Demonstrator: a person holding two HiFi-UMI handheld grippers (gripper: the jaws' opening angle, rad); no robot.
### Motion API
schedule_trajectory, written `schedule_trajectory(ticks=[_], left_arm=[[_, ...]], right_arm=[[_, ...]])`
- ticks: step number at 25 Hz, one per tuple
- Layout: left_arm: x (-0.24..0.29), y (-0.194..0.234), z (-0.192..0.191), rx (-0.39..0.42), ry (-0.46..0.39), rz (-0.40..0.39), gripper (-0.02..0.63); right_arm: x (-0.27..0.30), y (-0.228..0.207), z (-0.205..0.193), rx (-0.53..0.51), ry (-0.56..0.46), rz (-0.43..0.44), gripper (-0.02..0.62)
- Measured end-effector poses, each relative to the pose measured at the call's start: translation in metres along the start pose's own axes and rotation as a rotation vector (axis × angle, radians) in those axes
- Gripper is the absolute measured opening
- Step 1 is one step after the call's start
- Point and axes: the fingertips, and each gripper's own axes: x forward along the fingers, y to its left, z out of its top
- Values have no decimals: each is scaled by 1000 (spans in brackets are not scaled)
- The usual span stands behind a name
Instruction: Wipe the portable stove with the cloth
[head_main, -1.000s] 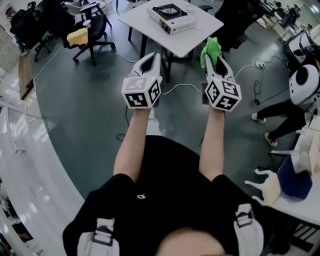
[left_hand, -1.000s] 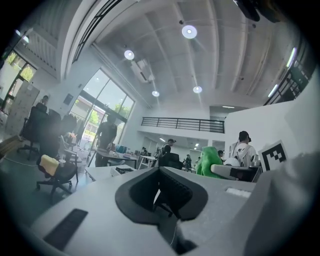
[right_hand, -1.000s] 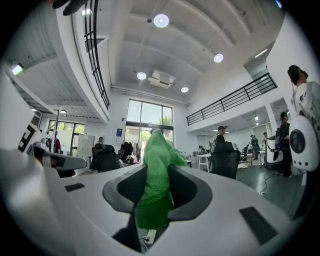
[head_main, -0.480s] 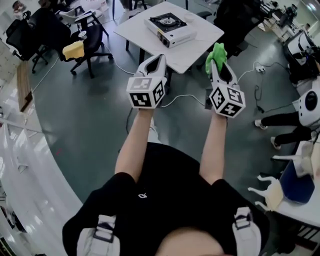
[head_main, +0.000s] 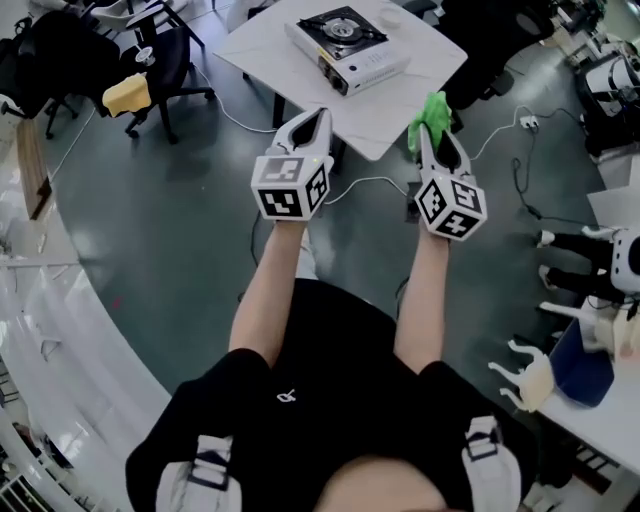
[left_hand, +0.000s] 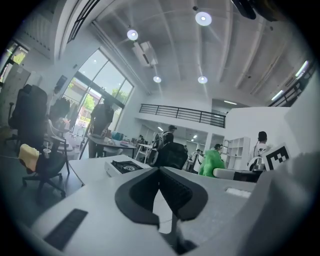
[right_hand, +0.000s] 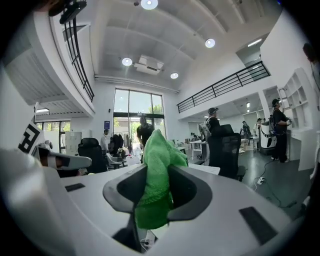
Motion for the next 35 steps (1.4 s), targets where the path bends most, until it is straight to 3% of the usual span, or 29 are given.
schedule_trajectory(ticks=[6, 13, 22, 29, 35], left_arm=[[64, 70, -21, -58, 105, -6, -5], [122, 116, -26, -77, 162, -18, -5], [184, 112, -53, -82, 259, -88, -5], [234, 104, -59, -99, 272, -54, -5], [265, 114, -76, -129, 300, 32, -5]], right_arm=[[103, 17, -39, 27, 109, 23, 114], [175, 26, -48, 27, 145, 39, 114], [199, -45, -68, 77, 197, -107, 114], [241, -98, -65, 5, 259, -53, 114], [276, -144, -81, -84, 361, -23, 114]])
